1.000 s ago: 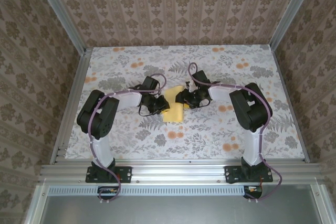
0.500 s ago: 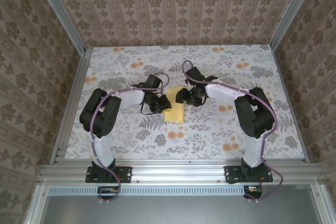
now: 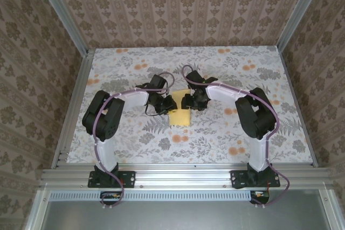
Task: Fold a paper plane with a square sheet of paper (pick it up from the middle)
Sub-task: Hold the square sheet of paper at the center of the table.
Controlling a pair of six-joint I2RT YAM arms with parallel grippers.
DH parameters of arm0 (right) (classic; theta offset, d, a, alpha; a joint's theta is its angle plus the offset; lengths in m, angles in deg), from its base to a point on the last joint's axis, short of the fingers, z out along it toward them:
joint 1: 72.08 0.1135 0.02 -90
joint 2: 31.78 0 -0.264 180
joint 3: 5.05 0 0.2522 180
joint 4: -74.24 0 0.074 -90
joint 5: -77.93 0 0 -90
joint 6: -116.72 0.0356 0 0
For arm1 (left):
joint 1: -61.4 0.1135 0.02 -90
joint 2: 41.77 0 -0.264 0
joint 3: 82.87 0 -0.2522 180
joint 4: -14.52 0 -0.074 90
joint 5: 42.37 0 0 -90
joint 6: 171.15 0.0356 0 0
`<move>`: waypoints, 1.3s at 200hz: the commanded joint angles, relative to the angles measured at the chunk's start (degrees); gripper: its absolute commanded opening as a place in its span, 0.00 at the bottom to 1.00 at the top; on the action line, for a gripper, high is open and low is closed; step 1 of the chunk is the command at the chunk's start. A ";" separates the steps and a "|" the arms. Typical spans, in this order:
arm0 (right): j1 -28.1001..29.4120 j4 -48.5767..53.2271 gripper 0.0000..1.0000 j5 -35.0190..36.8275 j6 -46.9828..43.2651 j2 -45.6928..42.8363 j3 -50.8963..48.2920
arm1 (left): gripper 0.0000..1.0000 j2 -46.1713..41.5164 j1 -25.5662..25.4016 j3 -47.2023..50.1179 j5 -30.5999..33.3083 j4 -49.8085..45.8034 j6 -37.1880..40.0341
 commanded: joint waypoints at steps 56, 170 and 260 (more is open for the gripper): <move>-1.21 1.58 0.42 3.12 -0.12 0.83 -1.03 | 0.30 -2.30 0.65 -1.27 -0.25 0.15 0.59; -4.01 -9.62 0.33 -8.97 -3.87 -0.52 -7.01 | 0.35 -4.36 3.04 1.02 1.38 0.32 1.32; -6.11 -10.22 0.30 -10.11 -6.48 -0.63 -8.37 | 0.35 -2.99 2.98 0.15 -0.18 1.22 1.62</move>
